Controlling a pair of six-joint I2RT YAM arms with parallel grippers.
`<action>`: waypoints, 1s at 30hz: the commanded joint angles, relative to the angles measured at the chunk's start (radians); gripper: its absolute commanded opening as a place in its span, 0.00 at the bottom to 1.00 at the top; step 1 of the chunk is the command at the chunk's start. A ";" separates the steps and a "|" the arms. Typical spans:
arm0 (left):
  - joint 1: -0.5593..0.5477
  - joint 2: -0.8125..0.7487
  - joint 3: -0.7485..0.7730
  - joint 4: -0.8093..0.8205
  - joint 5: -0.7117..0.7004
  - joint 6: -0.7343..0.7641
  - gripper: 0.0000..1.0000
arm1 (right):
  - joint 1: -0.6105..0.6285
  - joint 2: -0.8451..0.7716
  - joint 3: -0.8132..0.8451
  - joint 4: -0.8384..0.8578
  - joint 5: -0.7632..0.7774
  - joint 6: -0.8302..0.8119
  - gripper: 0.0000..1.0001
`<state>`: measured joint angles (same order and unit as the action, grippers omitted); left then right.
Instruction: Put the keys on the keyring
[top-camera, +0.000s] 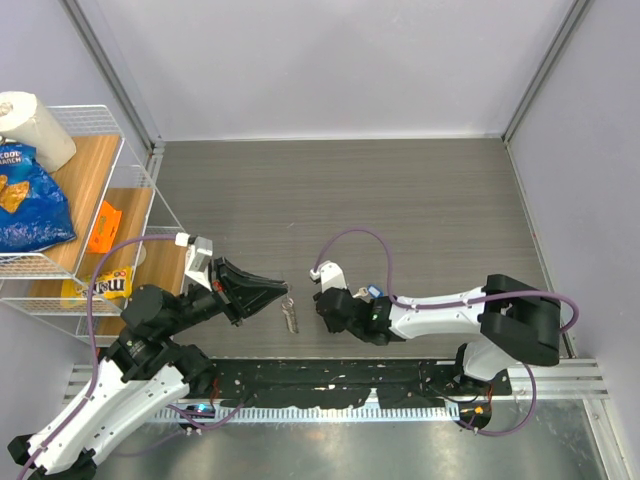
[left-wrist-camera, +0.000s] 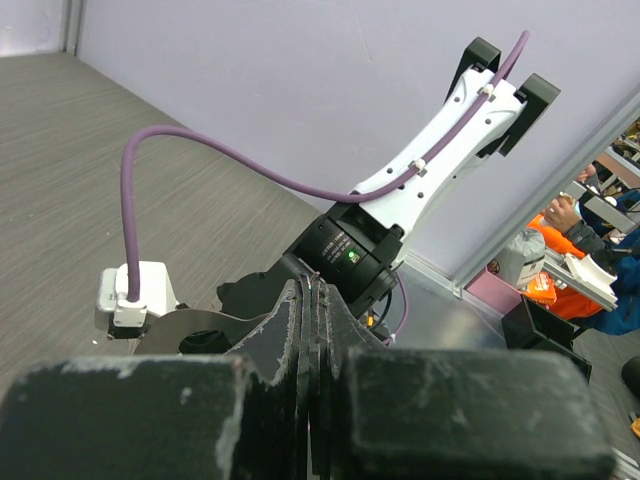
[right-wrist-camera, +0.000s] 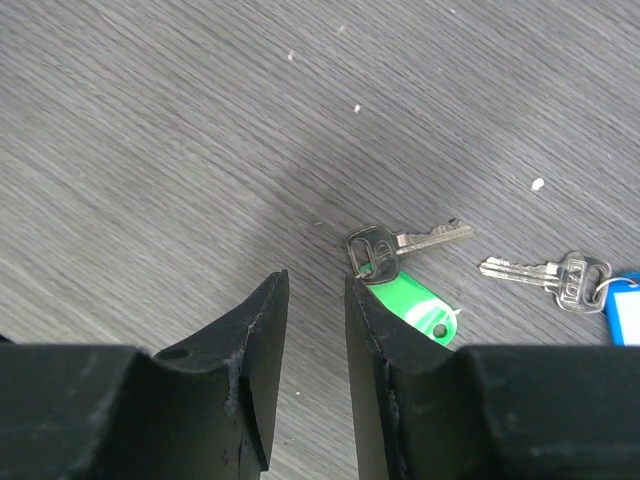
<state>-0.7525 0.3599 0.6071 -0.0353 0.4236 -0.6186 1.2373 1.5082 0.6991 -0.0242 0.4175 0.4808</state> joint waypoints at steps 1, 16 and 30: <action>-0.001 -0.007 0.022 0.037 0.012 0.013 0.00 | 0.005 0.015 0.037 -0.028 0.069 0.039 0.35; -0.001 0.008 0.019 0.052 0.021 0.007 0.00 | 0.024 -0.056 -0.007 -0.040 0.122 0.082 0.38; -0.001 0.017 0.023 0.055 0.024 0.005 0.00 | 0.024 0.020 -0.003 -0.023 0.118 0.113 0.37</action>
<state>-0.7525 0.3717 0.6071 -0.0349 0.4347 -0.6189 1.2556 1.5177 0.6838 -0.0689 0.4992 0.5598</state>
